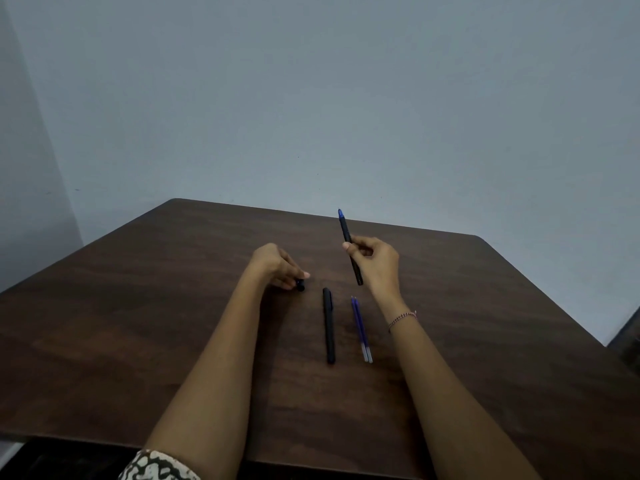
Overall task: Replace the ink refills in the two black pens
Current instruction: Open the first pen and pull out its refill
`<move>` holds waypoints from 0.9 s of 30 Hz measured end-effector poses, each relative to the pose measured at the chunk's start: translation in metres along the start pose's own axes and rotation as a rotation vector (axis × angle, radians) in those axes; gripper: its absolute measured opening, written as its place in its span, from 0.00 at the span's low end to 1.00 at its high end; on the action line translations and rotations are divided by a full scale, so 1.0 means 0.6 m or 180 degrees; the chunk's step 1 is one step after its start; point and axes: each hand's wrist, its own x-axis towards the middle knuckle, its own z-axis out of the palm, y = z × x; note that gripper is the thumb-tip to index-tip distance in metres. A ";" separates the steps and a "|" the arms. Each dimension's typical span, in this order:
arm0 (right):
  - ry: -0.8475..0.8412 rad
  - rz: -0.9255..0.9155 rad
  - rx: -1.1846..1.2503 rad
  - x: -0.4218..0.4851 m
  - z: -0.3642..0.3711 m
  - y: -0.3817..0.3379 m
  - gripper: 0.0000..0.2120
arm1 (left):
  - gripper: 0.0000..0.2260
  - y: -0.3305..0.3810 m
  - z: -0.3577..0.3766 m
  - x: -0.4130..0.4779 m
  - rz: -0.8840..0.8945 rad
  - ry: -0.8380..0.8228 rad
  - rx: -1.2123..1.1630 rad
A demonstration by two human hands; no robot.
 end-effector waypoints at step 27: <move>-0.1076 0.0726 0.1769 -0.004 -0.008 -0.002 0.07 | 0.11 0.051 0.074 -0.002 0.1931 -0.0974 -0.2845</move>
